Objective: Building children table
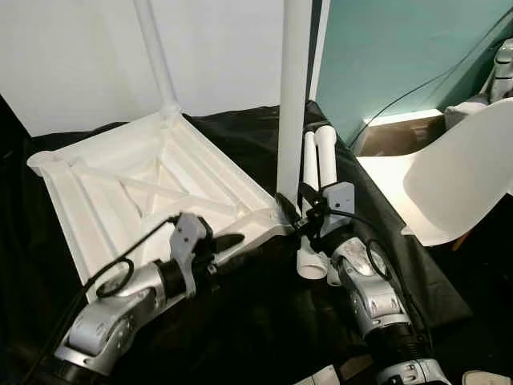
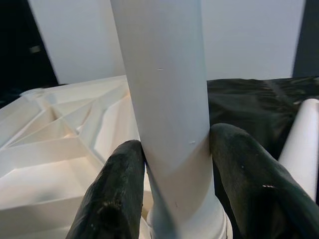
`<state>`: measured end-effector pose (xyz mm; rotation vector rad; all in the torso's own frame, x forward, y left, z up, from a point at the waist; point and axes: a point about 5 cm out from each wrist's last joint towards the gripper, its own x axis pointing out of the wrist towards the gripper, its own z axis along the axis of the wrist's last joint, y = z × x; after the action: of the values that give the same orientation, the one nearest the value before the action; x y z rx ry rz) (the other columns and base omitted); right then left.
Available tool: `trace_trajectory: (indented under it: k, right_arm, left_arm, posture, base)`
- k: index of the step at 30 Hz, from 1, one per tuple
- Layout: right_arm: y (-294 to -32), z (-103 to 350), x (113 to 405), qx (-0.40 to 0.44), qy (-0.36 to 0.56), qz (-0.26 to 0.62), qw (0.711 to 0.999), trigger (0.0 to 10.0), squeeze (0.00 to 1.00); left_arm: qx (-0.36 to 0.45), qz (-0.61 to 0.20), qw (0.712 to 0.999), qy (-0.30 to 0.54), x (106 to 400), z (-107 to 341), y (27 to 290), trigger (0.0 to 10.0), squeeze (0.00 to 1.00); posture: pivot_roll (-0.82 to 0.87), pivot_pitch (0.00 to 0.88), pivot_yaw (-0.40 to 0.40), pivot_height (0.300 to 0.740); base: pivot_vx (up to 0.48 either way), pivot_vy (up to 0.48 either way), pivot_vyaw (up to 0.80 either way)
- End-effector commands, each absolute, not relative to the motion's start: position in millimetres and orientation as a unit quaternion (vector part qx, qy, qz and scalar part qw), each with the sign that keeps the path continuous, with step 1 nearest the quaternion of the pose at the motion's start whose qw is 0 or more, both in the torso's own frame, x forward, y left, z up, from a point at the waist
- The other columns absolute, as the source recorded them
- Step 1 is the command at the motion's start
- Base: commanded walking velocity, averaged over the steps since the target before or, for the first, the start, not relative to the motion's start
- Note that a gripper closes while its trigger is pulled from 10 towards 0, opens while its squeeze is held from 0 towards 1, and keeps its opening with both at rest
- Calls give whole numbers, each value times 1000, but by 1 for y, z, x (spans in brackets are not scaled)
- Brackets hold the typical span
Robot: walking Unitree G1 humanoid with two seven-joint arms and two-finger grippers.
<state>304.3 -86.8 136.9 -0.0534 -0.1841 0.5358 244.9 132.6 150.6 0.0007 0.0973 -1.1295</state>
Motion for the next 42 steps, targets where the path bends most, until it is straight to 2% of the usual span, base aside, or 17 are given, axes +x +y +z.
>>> trace_trajectory:
  k: [1,3,5,8,10,14,15,23,24,25,31,33,35,37,40,41,42]
  right_arm:
    - [-74,122,299,-31,-43,323,945,10000,0]
    - [-73,122,299,-30,-41,328,943,10000,0]
    - [-69,124,295,-28,-37,365,930,10000,0]
    - [-68,124,294,-27,-35,375,926,10000,0]
    - [-67,127,294,-24,-32,399,916,10000,0]
    - [-68,130,295,-24,-31,408,912,10000,0]
    - [-69,130,292,-26,-30,423,905,10000,0]
    - [-68,130,289,-21,-23,438,898,10000,0]
    - [-67,131,289,-19,-23,444,895,10000,0]
    - [-66,133,289,-18,-24,451,892,10000,0]
    - [-66,136,290,-20,-23,466,884,10000,0]
    - [-65,137,289,-20,-20,484,875,10000,0]
    - [-65,137,289,-20,-20,484,875,10000,0]
    - [-65,138,288,-20,-17,495,869,10000,0]
    - [-65,138,289,-28,-14,497,867,10000,0]
    - [-66,138,291,-36,-14,496,867,10000,0]
    - [-66,138,291,-36,-14,496,867,10000,0]
  left_arm:
    - [5,-577,815,52,245,148,134,10000,0]
    - [12,-569,820,57,247,147,135,10000,0]
    - [73,-543,828,119,253,124,138,10000,0]
    - [83,-540,827,132,253,120,138,10000,0]
    - [111,-511,838,156,259,108,138,10000,0]
    - [127,-492,845,169,263,101,139,10000,0]
    - [136,-462,857,181,270,96,142,10000,0]
    - [147,-430,869,197,278,90,144,10000,0]
    - [149,-433,865,204,278,88,143,9294,0]
    - [145,-441,861,206,277,87,141,157,0]
    - [136,-474,845,206,272,87,137,0,0]
    - [129,-506,826,211,263,87,135,0,0]
    - [129,-506,826,211,263,87,135,0,0]
    - [120,-543,802,219,253,87,134,0,0]
    - [115,-569,785,216,245,89,134,0,0]
    - [116,-583,778,204,242,92,134,2118,0]
    - [116,-583,778,204,242,92,134,2118,0]
  posture:
    - [47,0,9,740]
    - [47,0,9,740]
    - [42,0,12,740]
    - [41,0,12,740]
    - [38,0,13,740]
    - [36,0,14,740]
    - [37,0,14,740]
    - [35,0,11,740]
    - [35,0,11,740]
    - [34,0,11,740]
    - [34,0,11,740]
    - [35,0,10,740]
    - [35,0,10,740]
    - [37,0,7,740]
    - [41,0,4,740]
    - [41,0,4,740]
    - [41,0,4,740]
  base:
    - [0,0,0]
    - [0,0,0]
    - [0,0,0]
    - [0,0,0]
    - [0,0,0]
    - [0,0,0]
    - [0,0,0]
    - [0,0,0]
    - [0,0,0]
    - [0,0,0]
    - [0,0,0]
    - [0,0,0]
    - [0,0,0]
    - [0,0,0]
    - [0,0,0]
    - [0,0,0]
    - [0,0,0]
